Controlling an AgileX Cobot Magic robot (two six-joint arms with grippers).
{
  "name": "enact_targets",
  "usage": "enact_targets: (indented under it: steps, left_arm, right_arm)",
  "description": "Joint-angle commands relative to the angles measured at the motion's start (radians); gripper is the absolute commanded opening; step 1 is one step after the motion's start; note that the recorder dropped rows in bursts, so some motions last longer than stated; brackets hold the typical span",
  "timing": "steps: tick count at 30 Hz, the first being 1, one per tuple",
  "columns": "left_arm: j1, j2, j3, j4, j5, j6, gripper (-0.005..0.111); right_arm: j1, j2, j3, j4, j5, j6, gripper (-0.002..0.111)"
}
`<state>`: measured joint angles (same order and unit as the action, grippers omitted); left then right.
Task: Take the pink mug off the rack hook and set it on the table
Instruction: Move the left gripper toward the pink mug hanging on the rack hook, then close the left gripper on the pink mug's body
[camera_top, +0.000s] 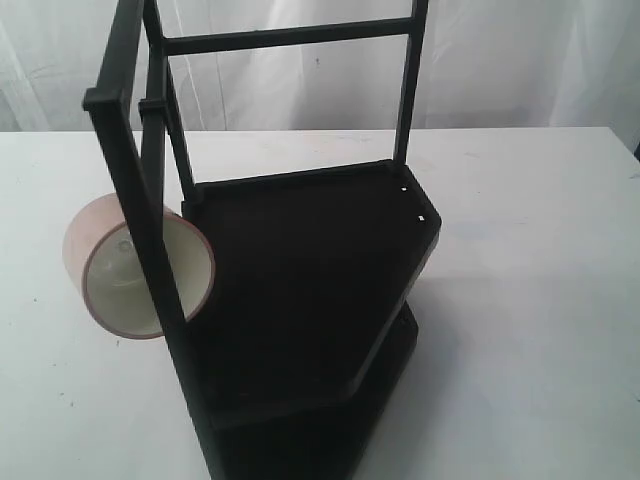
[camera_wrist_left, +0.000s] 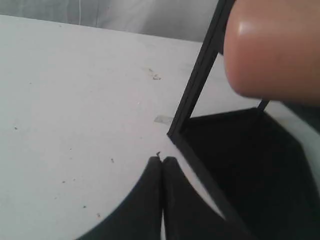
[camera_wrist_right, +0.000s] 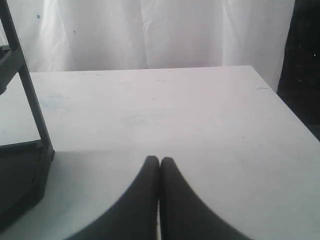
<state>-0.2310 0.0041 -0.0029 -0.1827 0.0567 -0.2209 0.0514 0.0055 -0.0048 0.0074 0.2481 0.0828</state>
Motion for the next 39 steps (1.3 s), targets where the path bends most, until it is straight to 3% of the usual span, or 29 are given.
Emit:
enact_targets:
  steps: [1, 6, 8, 11, 13, 14, 16, 20, 21, 30, 39]
  left_arm:
    - [-0.003, -0.004, 0.003, -0.048, -0.076, -0.075, 0.0]
    - [-0.003, -0.004, -0.028, -0.049, -0.036, -0.225, 0.0]
    - [-0.003, -0.004, -0.113, -0.049, 0.108, -0.221, 0.0]
    - [-0.003, -0.004, -0.317, -0.153, 0.37, 0.001, 0.0]
    - [-0.003, 0.028, -0.428, -0.283, 0.447, 0.206, 0.0]
    - [-0.003, 0.057, -0.463, -0.325, 0.482, 0.293, 0.004]
    - [-0.003, 0.151, -0.51, -0.393, 0.557, 0.441, 0.026]
    - [-0.003, 0.296, -0.51, -0.416, 0.515, 0.478, 0.069]
    - [-0.003, 0.33, -0.51, -0.422, 0.488, 0.498, 0.072]
    - [-0.003, 0.527, -0.512, -0.721, 0.379, 0.856, 0.07]
    - [-0.003, 0.662, -0.651, -0.712, 0.381, 0.921, 0.07]
  right_arm:
    - [-0.003, -0.005, 0.005, 0.0, -0.01, 0.001, 0.0]
    - [-0.003, -0.005, 0.005, 0.0, -0.01, 0.001, 0.0]
    - [-0.003, -0.005, 0.005, 0.0, -0.01, 0.001, 0.0]
    - [-0.003, -0.005, 0.005, 0.0, -0.01, 0.001, 0.0]
    - [-0.003, -0.005, 0.005, 0.0, -0.01, 0.001, 0.0]
    - [-0.003, -0.005, 0.005, 0.0, -0.01, 0.001, 0.0]
    - [-0.003, -0.005, 0.005, 0.0, -0.01, 0.001, 0.0]
    - [-0.003, -0.005, 0.005, 0.0, -0.01, 0.001, 0.0]
    - [-0.003, -0.005, 0.005, 0.0, -0.01, 0.001, 0.0]
    - [-0.003, -0.005, 0.005, 0.0, -0.01, 0.001, 0.0]
    - [-0.003, -0.005, 0.005, 0.0, -0.01, 0.001, 0.0]
